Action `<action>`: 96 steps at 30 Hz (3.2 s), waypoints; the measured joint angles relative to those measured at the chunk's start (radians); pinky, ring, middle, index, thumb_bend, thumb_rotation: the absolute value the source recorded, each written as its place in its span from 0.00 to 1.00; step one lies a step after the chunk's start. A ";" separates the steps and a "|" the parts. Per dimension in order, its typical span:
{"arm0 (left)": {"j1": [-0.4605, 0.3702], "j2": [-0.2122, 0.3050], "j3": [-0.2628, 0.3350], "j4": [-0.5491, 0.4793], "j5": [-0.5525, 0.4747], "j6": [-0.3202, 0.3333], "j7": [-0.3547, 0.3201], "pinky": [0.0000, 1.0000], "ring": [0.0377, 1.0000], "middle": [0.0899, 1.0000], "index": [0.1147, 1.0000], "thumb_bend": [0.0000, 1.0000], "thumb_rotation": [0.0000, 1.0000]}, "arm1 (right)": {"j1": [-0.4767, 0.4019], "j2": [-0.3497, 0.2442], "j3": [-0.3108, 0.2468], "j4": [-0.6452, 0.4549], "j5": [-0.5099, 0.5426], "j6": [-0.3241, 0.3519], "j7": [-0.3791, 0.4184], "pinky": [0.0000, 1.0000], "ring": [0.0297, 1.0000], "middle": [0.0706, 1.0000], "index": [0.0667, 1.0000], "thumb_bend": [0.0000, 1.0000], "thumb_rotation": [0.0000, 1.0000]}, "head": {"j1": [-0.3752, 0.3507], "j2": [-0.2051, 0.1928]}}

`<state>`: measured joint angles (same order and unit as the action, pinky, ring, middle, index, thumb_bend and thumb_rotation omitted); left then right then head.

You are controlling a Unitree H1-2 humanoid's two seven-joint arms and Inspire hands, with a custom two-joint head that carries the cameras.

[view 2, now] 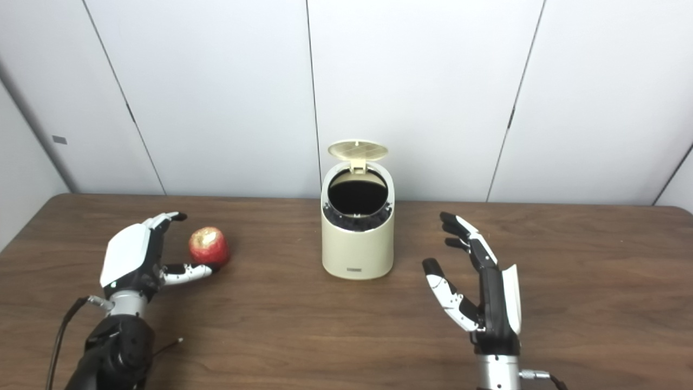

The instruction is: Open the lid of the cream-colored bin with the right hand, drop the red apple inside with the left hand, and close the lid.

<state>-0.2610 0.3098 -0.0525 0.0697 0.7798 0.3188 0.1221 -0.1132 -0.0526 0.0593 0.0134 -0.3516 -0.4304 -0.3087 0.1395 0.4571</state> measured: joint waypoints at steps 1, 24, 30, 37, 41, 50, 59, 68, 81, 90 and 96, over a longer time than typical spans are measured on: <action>0.000 0.000 -0.003 0.006 0.000 0.000 0.000 0.84 0.91 0.86 0.79 1.00 0.31 | 0.000 0.000 0.000 0.000 0.000 0.000 0.000 0.69 0.77 0.79 0.76 0.24 0.62 | 0.002 -0.003; -0.025 -0.016 -0.027 0.048 -0.067 0.018 -0.008 0.85 0.91 0.88 0.80 1.00 0.30 | 0.000 -0.005 -0.001 0.000 0.007 0.000 0.003 0.69 0.77 0.78 0.75 0.22 0.59 | -0.009 -0.015; -0.035 -0.021 -0.029 0.050 -0.074 0.027 -0.008 0.84 0.91 0.90 0.81 1.00 0.29 | 0.003 -0.003 -0.004 -0.006 -0.003 0.001 0.018 0.69 0.77 0.78 0.75 0.24 0.63 | -0.012 -0.012; -0.043 -0.029 -0.026 0.066 -0.088 0.039 -0.010 0.77 0.89 0.90 0.81 1.00 0.28 | 0.004 0.001 -0.013 -0.008 -0.006 0.002 0.034 0.68 0.77 0.78 0.74 0.26 0.64 | -0.014 -0.017; -0.060 -0.033 -0.021 0.071 -0.107 0.041 -0.006 0.75 0.88 0.90 0.80 1.00 0.26 | 0.006 0.002 -0.016 -0.011 -0.007 0.002 0.042 0.69 0.77 0.78 0.74 0.25 0.64 | -0.017 -0.017; -0.081 -0.032 -0.024 0.095 -0.110 0.053 0.003 0.67 0.80 0.82 0.75 1.00 0.18 | 0.014 0.001 -0.025 -0.021 -0.010 0.011 0.058 0.69 0.77 0.78 0.75 0.24 0.62 | -0.023 -0.012; -0.082 -0.061 0.013 0.162 -0.163 -0.063 0.148 0.37 0.44 0.55 0.55 0.88 0.01 | 0.016 0.001 -0.026 -0.024 -0.008 0.011 0.067 0.69 0.77 0.78 0.75 0.24 0.63 | -0.028 -0.009; -0.082 -0.112 0.058 0.231 -0.193 -0.106 0.306 0.23 0.28 0.36 0.45 0.52 0.00 | 0.031 0.001 -0.027 -0.043 -0.014 0.033 0.075 0.69 0.77 0.78 0.75 0.24 0.63 | -0.031 -0.011; -0.081 -0.111 0.063 0.211 -0.209 -0.129 0.309 0.25 0.31 0.38 0.44 0.52 0.00 | 0.031 0.004 -0.027 -0.043 -0.044 0.035 0.075 0.68 0.77 0.78 0.75 0.24 0.69 | -0.043 -0.015; -0.032 -0.151 0.054 -0.075 -0.270 -0.167 0.272 0.34 0.40 0.43 0.43 0.50 0.00 | 0.030 0.014 -0.026 -0.041 -0.057 0.037 0.073 0.68 0.77 0.78 0.76 0.24 0.64 | -0.063 -0.021; -0.015 -0.197 0.016 -0.257 -0.279 -0.200 0.218 0.34 0.41 0.43 0.43 0.50 0.00 | 0.015 0.026 -0.028 -0.012 -0.101 0.035 0.035 0.67 0.76 0.77 0.75 0.22 0.67 | -0.078 -0.035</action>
<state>-0.2756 0.1129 -0.0370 -0.1870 0.5005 0.1189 0.3401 -0.0983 -0.0267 0.0315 0.0018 -0.4530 -0.3956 -0.2732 0.0614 0.4219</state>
